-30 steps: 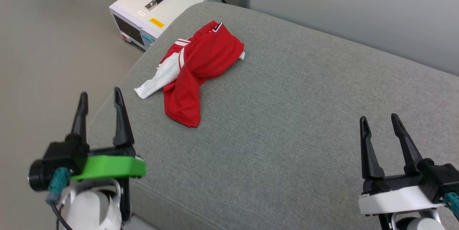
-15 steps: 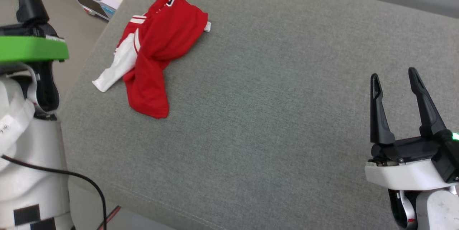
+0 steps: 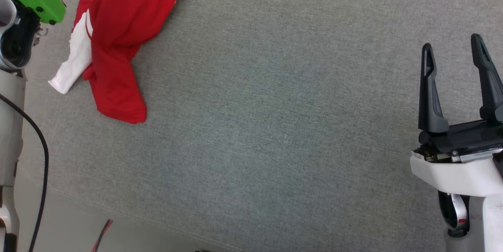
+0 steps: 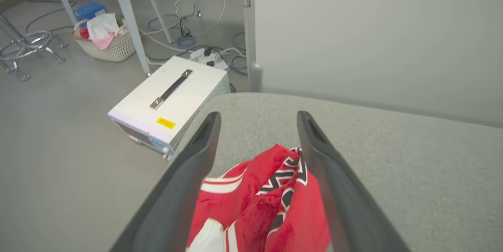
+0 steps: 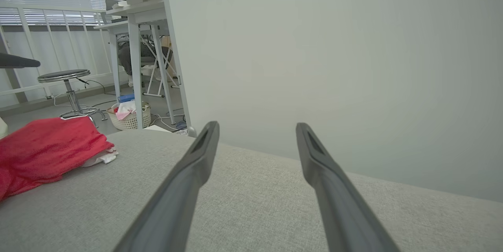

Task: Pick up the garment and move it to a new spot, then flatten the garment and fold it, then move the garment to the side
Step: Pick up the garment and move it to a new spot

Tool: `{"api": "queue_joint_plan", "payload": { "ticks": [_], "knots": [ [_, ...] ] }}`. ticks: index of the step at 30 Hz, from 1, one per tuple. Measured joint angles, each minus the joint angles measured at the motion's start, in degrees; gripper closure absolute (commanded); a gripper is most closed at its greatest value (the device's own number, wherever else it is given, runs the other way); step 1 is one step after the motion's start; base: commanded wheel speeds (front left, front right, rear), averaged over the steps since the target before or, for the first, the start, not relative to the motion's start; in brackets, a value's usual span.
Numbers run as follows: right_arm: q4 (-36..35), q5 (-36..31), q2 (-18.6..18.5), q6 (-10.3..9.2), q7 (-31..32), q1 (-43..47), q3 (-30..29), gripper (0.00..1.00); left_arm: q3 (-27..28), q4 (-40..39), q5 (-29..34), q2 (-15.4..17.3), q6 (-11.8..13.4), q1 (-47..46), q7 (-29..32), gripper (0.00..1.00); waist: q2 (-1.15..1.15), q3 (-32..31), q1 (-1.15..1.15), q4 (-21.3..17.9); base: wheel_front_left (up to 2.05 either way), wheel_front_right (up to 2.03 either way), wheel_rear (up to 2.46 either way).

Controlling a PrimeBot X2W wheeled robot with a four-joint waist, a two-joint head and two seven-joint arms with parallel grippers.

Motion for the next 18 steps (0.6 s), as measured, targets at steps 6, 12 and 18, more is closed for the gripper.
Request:
{"api": "queue_joint_plan", "payload": {
  "ticks": [6, 12, 18],
  "knots": [
    [-0.7, -0.1, -0.2, 0.0, 0.0, -1.6, -0.1, 0.0, -8.5, 5.2, -5.6, 3.0, 0.0, -3.4, 18.3, 0.0, 0.0, 3.5, 0.0, -2.0, 0.0, 0.0, 0.0],
    [-1.1, -0.1, -0.2, 0.0, 0.0, -2.4, -0.3, 0.0, -13.3, 10.3, -8.7, 4.8, 0.0, -4.2, 29.4, 0.0, 0.0, 6.2, 0.0, -4.1, 0.0, 0.0, 0.0],
    [-1.1, -0.1, -0.3, 0.0, 0.0, -3.1, -0.6, 0.0, -16.2, 12.6, -10.3, 5.3, 0.0, -4.9, 32.6, 0.0, 0.0, 8.1, -0.01, -5.6, 0.0, 0.0, 0.0]
  ]
}}
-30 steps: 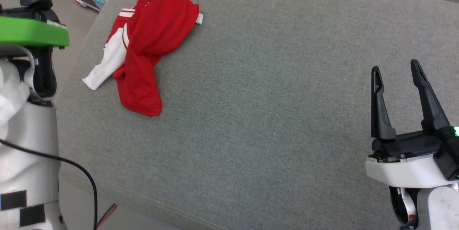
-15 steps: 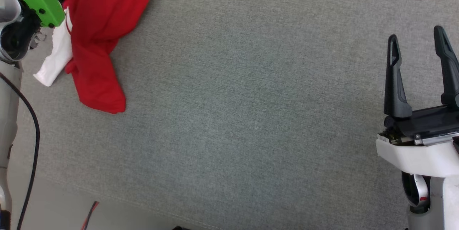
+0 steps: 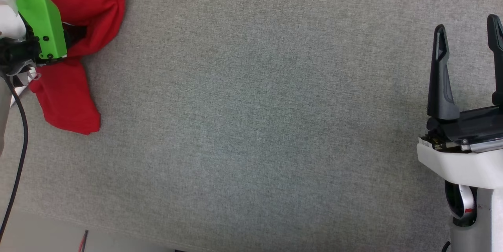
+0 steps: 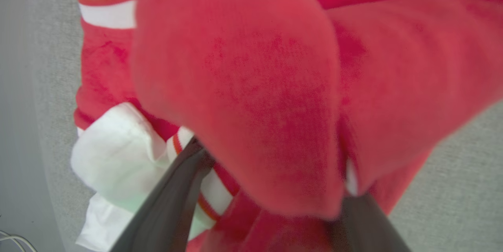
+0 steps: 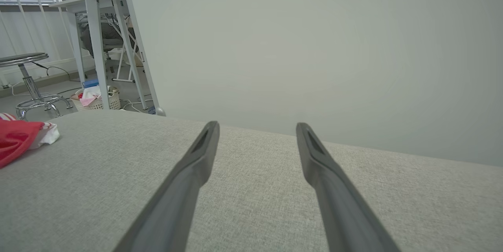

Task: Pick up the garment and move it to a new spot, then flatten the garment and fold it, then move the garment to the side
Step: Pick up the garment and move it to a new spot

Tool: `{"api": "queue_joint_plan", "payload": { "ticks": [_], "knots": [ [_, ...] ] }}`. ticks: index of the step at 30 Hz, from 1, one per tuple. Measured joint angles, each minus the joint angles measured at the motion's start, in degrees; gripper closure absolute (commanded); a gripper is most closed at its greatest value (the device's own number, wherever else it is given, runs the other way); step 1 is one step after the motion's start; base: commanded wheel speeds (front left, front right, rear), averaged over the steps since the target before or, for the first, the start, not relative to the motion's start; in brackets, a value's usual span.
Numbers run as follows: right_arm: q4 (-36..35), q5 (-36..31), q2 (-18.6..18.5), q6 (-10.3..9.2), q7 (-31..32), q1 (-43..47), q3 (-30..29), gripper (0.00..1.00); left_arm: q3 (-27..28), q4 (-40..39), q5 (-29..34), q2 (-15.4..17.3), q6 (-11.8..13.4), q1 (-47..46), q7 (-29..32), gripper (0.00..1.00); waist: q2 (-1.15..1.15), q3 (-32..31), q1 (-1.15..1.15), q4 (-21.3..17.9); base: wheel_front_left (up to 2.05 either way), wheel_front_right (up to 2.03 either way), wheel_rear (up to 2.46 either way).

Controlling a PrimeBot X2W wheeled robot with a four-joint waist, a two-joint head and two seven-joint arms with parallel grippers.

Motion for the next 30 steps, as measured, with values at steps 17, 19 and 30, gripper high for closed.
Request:
{"api": "queue_joint_plan", "payload": {
  "ticks": [17, 19, 30],
  "knots": [
    [1.9, 1.5, 0.0, 0.0, 0.0, 1.2, -0.6, 0.0, -11.6, -4.5, 0.0, 3.1, 0.0, -1.3, -18.0, 1.0, 0.0, -5.9, 0.0, -0.3, 0.0, 0.0, 0.0],
    [2.2, 2.4, 0.0, 0.0, 0.0, 2.0, -1.0, 0.0, -13.0, -6.5, 0.2, 4.2, 0.0, -2.1, -20.7, 1.0, 0.0, -7.6, 0.0, -0.2, 0.0, 0.0, 0.0],
    [3.4, 5.8, 0.1, 0.0, 0.0, 5.1, -2.5, 0.0, -22.1, -19.2, 1.7, 5.3, 0.0, -8.8, -28.5, 1.0, 0.0, -16.2, 0.0, -0.1, 0.0, 0.0, 0.0]
  ]
}}
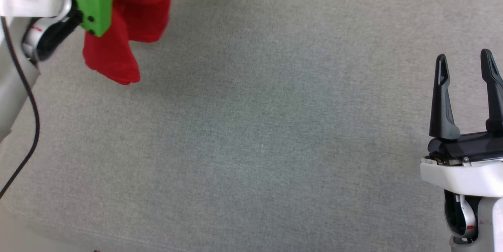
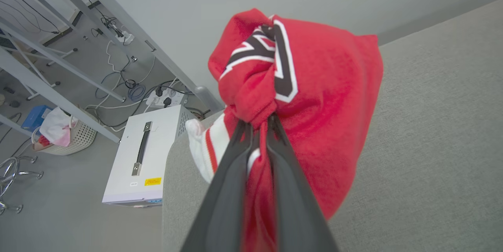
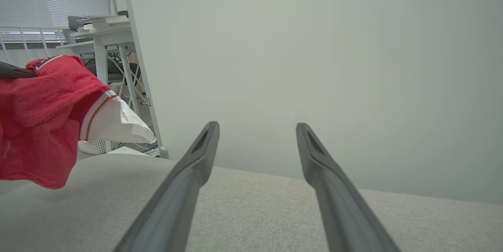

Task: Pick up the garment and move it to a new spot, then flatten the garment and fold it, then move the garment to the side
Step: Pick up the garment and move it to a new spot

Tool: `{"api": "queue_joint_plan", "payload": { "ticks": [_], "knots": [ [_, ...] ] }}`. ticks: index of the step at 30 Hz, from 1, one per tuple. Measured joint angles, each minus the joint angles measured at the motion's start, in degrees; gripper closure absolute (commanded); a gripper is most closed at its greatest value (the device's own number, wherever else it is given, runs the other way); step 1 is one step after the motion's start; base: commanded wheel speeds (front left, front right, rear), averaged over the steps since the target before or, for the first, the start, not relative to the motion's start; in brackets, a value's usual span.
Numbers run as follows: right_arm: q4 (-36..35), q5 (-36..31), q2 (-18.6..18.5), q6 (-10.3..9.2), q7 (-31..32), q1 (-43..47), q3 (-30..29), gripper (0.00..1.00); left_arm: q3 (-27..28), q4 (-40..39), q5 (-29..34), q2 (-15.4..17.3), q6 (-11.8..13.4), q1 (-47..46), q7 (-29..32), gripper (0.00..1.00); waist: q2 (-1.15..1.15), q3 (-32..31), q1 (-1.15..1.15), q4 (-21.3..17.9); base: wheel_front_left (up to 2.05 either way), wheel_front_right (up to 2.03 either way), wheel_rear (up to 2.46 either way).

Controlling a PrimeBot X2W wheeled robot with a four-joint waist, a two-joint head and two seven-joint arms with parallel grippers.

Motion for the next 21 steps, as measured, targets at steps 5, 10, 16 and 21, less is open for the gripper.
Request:
{"api": "queue_joint_plan", "payload": {
  "ticks": [5, 10, 16, 21],
  "knots": [
    [0.1, 1.3, 0.0, 0.0, 0.0, 0.3, -0.4, 0.0, -3.7, -4.8, 0.6, -1.2, 0.0, -3.0, -1.0, 1.0, 0.0, -2.2, 0.0, -1.9, 0.0, 0.0, 0.0],
    [0.4, 2.9, 0.0, 0.0, 0.0, 0.5, -1.3, 0.0, -8.3, -8.3, 1.5, -3.6, 0.0, -5.2, -1.1, 1.0, 0.0, -3.3, 0.0, -5.7, 0.0, 0.0, 0.0],
    [0.7, 4.3, 0.0, 0.0, 0.0, 1.4, -2.1, 0.0, -14.3, -11.7, 2.0, -7.3, 0.0, -6.7, -2.1, 1.0, 0.0, -4.2, 0.0, -10.3, 0.0, 0.0, 0.0],
    [0.8, 5.0, 0.0, 0.0, 0.0, 1.4, -2.3, 0.0, -19.5, -12.8, 1.7, -11.3, 0.0, -7.5, -2.6, 1.0, 0.0, -4.2, 0.0, -13.5, 0.0, 0.0, 0.0]
  ]
}}
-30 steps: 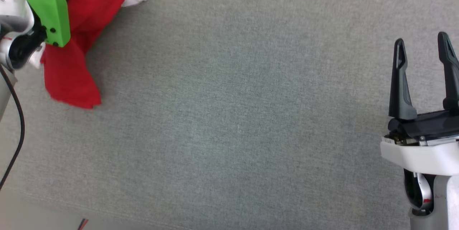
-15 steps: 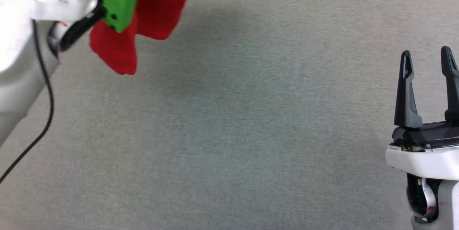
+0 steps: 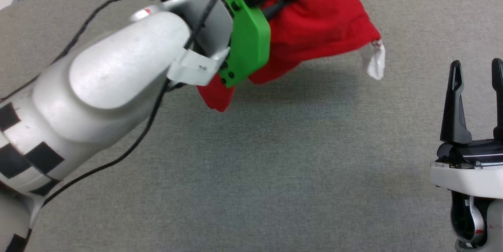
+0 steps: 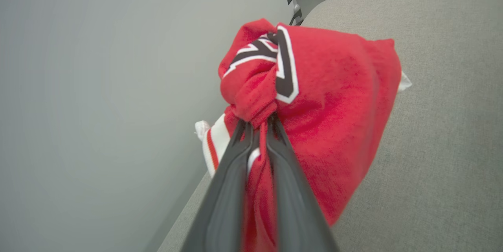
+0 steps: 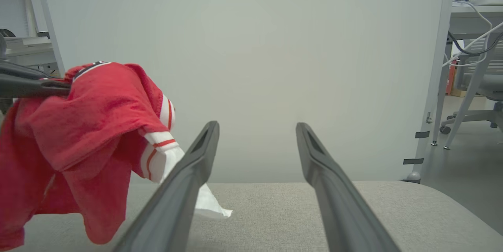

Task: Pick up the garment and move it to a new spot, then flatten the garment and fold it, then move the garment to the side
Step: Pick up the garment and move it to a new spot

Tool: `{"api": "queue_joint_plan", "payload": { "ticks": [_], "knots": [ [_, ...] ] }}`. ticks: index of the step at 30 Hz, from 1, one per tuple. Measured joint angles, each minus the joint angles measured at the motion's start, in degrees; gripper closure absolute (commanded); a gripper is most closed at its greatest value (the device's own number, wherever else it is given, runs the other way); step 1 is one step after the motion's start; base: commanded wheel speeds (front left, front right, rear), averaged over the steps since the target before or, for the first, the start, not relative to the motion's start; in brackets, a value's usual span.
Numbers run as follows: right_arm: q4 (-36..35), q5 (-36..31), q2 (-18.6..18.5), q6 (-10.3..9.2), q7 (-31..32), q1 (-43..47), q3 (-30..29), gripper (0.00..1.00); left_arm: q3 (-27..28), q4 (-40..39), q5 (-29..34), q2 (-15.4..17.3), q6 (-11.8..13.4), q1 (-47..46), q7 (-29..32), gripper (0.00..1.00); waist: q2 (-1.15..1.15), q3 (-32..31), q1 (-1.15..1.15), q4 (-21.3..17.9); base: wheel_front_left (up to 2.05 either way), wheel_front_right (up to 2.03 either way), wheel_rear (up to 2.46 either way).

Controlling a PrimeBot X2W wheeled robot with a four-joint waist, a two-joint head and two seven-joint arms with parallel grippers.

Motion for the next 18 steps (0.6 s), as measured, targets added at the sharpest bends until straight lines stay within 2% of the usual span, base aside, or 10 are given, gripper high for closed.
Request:
{"api": "queue_joint_plan", "payload": {
  "ticks": [7, 14, 18],
  "knots": [
    [-0.1, 0.5, 0.0, 0.0, 0.0, -0.3, 0.3, 0.0, -2.4, 3.3, 0.1, -4.8, 0.0, 4.2, 0.6, 1.0, 0.0, 1.7, 0.0, -2.6, 0.0, 0.0, 0.0],
    [0.2, 1.3, 0.0, 0.0, 0.0, -0.8, 0.1, 0.0, -2.8, 6.8, 6.3, -6.5, 0.0, 19.2, 6.3, 1.0, 0.0, 3.4, 0.0, -4.3, 0.0, 0.0, 0.0],
    [0.6, 1.6, 0.0, 0.0, 0.0, -0.9, 0.1, 0.0, -2.7, 8.0, 7.4, -7.1, 0.0, 24.7, 7.3, 1.0, 0.0, 3.8, 0.0, -4.7, 0.0, 0.0, 0.0]
  ]
}}
